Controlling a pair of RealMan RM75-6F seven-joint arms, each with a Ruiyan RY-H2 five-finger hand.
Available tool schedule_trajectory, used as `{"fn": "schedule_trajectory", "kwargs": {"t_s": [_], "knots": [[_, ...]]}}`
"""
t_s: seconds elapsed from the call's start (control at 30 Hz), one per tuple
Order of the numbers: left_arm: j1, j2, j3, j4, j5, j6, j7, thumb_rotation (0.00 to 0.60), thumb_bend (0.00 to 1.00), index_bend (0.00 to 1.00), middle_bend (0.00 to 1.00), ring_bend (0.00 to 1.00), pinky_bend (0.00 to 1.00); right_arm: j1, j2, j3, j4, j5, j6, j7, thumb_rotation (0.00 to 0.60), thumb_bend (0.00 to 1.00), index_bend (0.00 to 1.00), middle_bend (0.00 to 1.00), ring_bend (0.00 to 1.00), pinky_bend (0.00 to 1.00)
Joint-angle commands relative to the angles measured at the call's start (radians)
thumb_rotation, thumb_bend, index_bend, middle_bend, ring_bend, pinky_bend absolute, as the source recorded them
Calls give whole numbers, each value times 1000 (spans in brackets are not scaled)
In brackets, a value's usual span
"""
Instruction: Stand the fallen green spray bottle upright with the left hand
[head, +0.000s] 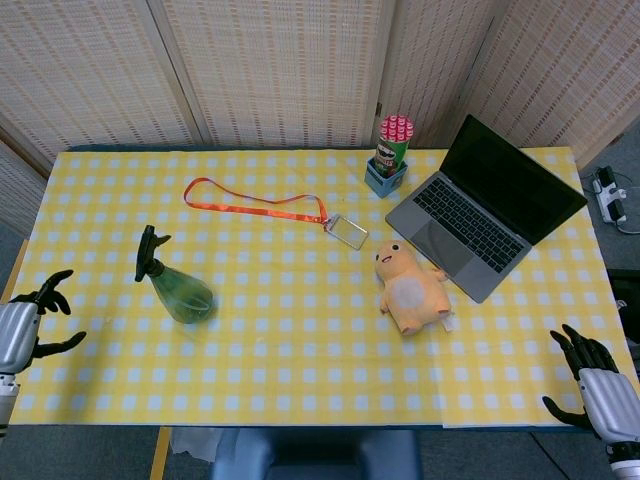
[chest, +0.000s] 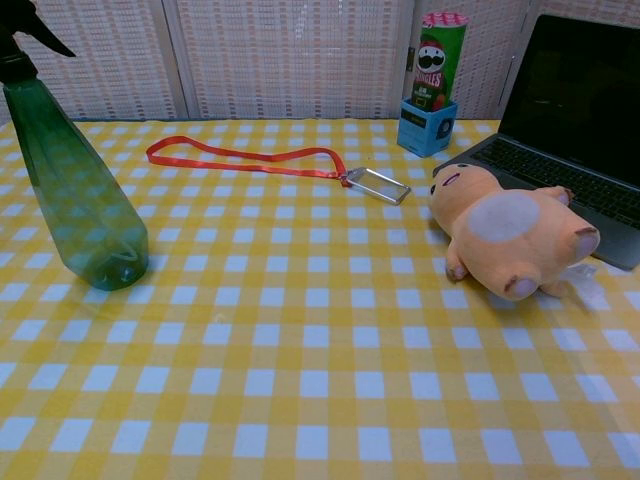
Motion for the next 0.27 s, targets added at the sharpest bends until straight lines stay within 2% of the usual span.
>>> {"fn": "schedule_trajectory", "kwargs": {"t_s": [0.03,0.13,0.27], "knots": [[70,-15,72,-32,35,40,134,600,139,103,7,0,0,-22,-27,20,17,-34,81,-35,593,294,0,0,0,0],[76,-10,81,-82,62,49,200,600,127,30,0,0,0,-33,-38,26,17,-45,117,-60,593,293,0,0,0,0],[83,-6,79,-99,69,52,217,600,125,27,0,0,0,-36,-32,22,11,-42,114,-60,593,293,0,0,0,0]]}}
